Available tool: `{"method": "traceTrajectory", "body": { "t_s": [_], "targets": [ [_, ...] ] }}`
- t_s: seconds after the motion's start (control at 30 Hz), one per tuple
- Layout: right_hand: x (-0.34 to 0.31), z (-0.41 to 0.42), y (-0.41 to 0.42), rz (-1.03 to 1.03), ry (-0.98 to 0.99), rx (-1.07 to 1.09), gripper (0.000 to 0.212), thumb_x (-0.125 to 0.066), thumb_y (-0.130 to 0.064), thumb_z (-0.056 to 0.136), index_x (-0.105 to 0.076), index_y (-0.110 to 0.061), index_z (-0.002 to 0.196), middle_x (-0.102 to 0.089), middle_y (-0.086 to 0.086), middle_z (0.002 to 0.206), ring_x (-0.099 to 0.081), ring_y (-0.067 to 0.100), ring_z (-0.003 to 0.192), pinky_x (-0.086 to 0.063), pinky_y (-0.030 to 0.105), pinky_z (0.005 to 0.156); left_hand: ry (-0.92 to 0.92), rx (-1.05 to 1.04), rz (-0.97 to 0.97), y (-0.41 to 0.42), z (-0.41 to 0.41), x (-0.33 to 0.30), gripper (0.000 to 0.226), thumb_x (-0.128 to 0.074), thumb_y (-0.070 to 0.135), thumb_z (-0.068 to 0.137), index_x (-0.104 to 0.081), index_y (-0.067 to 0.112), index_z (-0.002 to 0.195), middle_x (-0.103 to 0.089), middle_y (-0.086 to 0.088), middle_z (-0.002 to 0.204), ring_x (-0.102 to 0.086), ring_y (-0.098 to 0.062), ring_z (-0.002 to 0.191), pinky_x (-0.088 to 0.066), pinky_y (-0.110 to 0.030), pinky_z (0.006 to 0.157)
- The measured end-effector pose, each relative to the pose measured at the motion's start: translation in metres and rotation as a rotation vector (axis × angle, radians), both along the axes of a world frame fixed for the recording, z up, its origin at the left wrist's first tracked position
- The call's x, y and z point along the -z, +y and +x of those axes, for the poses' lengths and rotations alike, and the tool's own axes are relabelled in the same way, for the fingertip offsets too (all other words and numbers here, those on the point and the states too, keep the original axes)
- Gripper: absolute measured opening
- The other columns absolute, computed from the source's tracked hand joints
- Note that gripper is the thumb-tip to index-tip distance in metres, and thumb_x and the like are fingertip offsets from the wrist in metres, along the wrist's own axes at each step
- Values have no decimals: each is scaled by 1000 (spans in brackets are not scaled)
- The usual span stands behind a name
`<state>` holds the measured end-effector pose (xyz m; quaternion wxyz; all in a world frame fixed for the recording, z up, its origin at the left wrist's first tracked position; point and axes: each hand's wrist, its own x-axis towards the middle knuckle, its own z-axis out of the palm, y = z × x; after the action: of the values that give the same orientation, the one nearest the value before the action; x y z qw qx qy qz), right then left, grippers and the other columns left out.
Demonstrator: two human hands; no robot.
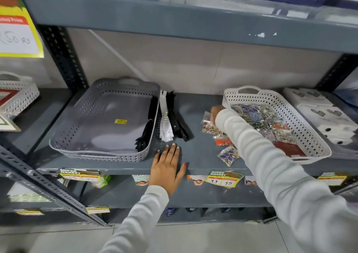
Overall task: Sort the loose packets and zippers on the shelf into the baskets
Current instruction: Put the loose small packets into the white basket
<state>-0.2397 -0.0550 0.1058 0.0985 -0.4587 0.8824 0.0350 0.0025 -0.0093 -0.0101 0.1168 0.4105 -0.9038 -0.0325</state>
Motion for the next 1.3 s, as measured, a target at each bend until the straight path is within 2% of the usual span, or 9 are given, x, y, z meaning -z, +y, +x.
{"method": "traceTrajectory", "body": {
  "t_s": [0.1, 0.17, 0.27, 0.47, 0.6, 0.73, 0.93, 1.13, 1.3],
  "targets": [
    [3, 0, -7, 10, -8, -49, 22, -49, -3, 90, -64, -8, 106, -63, 17, 124, -48, 19, 85, -37, 26, 76, 6, 1, 9, 0, 0, 0, 60, -29, 49, 86, -60, 14, 124, -61, -3, 129, -59, -21, 116, -45, -42, 97],
    [-2, 3, -11, 35, -17, -55, 21, -49, 0, 88, -63, -10, 100, -64, 15, 125, -59, 22, 91, -45, 28, 80, 14, 0, 6, 0, 0, 0, 60, -29, 50, 86, -60, 15, 124, -61, -2, 129, -59, -21, 116, -45, -41, 97],
    [-10, 6, -9, 65, 61, -73, 30, -55, -4, 88, -61, -4, 117, -64, 17, 125, -63, 30, 112, -49, 34, 95, 21, -5, 0, -1, -1, -1, 60, -30, 50, 86, -61, 14, 122, -62, -2, 128, -60, -21, 115, -46, -41, 95],
    [0, 5, 0, 135, 118, -84, 33, -56, -8, 89, -58, 1, 121, -64, 17, 123, -63, 31, 113, -50, 35, 95, 23, -9, 1, -1, -1, 2, 60, -30, 50, 85, -59, 14, 125, -60, -2, 130, -58, -22, 117, -45, -42, 97],
    [10, -2, -1, 20, 69, -60, 29, -52, -3, 89, -60, 0, 117, -65, 19, 120, -64, 31, 99, -51, 37, 93, 36, -5, -2, -1, -2, 1, 59, -32, 49, 84, -62, 14, 121, -62, -3, 127, -61, -22, 113, -48, -42, 94],
    [5, -11, -13, -129, 27, -83, 36, -59, 5, 82, -63, -9, 115, -65, 17, 120, -63, 33, 110, -52, 38, 97, 52, -4, 1, -1, -2, 1, 58, -33, 48, 84, -62, 13, 120, -62, -3, 127, -61, -22, 113, -49, -43, 93],
    [16, -10, -20, 50, 99, -277, 46, -61, -3, 85, -55, -13, 129, -57, 14, 133, -56, 31, 122, -48, 39, 102, 49, -5, 29, -1, -1, 0, 57, -33, 47, 84, -62, 15, 121, -62, -2, 128, -60, -21, 113, -49, -40, 95],
    [22, -13, -23, 107, 156, -293, 34, -51, -8, 92, -53, -10, 126, -55, 17, 132, -56, 34, 120, -48, 41, 97, 39, -3, 48, -1, -1, -1, 57, -35, 47, 83, -63, 13, 120, -63, -3, 126, -62, -22, 112, -29, -38, 97],
    [10, -21, -32, 29, 92, -188, 57, -41, -6, 93, -18, -3, 146, -55, 25, 131, -59, 38, 116, -48, 44, 95, 58, -4, 51, -1, -2, 1, 57, -36, 47, 83, -62, 13, 121, -62, -4, 127, -61, -23, 113, -29, -38, 97]
  ]
}}
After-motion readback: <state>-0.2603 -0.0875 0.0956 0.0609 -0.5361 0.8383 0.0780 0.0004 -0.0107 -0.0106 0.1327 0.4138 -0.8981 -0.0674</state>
